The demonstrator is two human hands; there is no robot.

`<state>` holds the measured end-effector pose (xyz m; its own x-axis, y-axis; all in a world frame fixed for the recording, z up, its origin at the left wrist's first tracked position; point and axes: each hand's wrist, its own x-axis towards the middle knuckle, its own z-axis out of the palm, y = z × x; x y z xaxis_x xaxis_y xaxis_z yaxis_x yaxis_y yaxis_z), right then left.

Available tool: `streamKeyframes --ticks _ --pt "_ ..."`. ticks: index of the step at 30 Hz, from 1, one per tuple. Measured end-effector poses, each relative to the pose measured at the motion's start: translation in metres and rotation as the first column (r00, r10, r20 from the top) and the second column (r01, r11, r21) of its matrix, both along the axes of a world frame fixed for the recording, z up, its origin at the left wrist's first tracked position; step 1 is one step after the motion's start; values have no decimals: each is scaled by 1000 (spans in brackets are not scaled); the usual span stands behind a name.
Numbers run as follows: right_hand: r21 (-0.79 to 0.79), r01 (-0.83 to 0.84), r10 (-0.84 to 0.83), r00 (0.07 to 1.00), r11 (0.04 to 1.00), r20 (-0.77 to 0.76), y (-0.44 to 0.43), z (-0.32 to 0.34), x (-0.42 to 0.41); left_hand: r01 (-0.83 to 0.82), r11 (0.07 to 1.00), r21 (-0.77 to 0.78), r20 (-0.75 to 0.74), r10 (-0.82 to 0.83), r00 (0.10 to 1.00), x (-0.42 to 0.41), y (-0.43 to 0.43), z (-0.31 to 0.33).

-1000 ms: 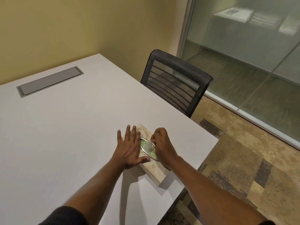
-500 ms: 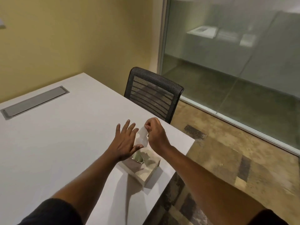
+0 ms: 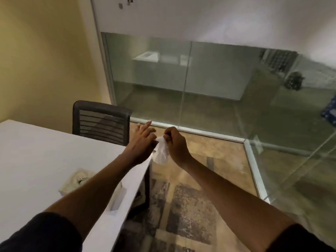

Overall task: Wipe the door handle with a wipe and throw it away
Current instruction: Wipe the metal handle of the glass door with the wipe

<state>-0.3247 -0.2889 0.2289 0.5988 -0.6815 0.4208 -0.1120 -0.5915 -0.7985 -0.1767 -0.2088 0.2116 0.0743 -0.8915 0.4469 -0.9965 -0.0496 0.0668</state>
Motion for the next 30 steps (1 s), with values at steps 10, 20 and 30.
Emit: streamKeyframes --ticks 10,20,30 --pt "253 247 -265 963 935 40 -17 52 -271 424 878 -222 52 -423 904 -251 -96 45" --pt "359 672 -729 684 647 33 34 73 -504 793 502 -345 119 -814 568 -511 -136 67" --pt "206 966 -961 197 156 -196 116 74 -687 992 81 -96 263 -959 103 -724 -124 77"
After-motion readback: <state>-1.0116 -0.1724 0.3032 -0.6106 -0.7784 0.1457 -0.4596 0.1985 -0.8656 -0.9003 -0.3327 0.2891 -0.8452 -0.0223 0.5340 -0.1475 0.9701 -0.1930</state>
